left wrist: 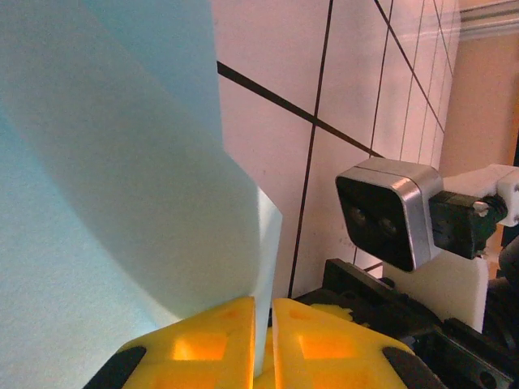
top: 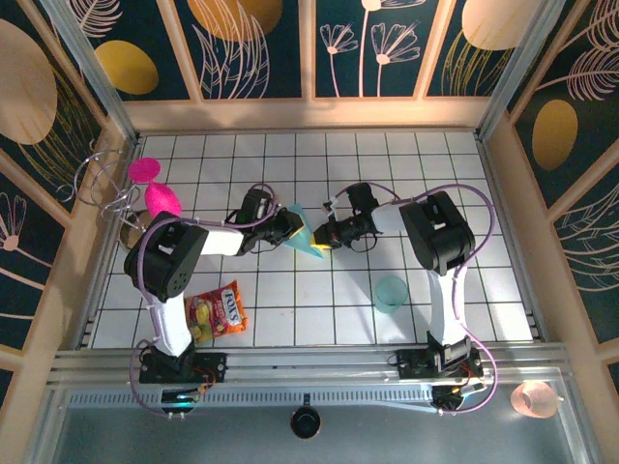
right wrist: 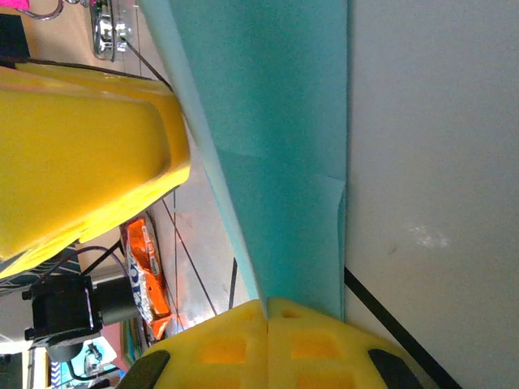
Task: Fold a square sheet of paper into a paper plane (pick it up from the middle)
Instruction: Fourth fold the wing at the center of the table.
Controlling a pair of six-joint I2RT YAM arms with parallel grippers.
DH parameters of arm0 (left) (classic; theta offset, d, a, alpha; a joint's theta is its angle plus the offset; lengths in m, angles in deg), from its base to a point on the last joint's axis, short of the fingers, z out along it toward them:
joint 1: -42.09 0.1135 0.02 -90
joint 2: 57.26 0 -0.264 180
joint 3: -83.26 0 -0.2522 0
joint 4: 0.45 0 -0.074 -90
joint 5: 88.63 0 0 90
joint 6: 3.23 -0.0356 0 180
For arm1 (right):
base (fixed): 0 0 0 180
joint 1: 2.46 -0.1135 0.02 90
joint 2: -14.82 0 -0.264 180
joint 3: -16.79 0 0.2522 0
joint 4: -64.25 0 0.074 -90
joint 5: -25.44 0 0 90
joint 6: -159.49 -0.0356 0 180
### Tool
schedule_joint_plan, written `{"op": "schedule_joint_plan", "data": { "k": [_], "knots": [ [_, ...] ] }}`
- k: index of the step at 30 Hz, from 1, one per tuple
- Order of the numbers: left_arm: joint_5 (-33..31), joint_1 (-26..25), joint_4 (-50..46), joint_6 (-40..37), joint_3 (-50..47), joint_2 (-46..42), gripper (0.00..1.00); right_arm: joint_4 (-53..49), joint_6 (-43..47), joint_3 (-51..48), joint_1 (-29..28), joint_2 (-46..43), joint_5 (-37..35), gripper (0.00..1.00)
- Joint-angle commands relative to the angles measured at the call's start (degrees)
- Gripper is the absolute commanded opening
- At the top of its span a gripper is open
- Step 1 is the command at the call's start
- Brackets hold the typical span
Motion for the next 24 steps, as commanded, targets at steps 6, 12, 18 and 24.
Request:
{"op": "schedule_joint_plan", "data": {
  "k": [6, 12, 18, 24],
  "knots": [
    [1.7, -0.3, 0.6, -2.4, 2.5, 2.2, 0.12, -0.2, -1.7, -1.8, 1.1, 1.8, -0.5, 0.01],
    [2.0, -0.4, 0.3, -2.7, 3.4, 3.3, 0.11, -0.2, -2.0, -2.0, 1.2, 1.8, -0.7, 0.02],
    [2.2, -0.3, 0.2, -3.1, 4.4, 4.4, 0.11, -0.3, -2.3, -2.0, 1.3, 1.8, -1.0, 0.05],
    [2.0, -0.3, -0.3, -3.2, 4.7, 5.3, 0.10, -0.7, -2.5, -2.0, 1.3, 0.8, -1.5, 0.12]
  ]
}}
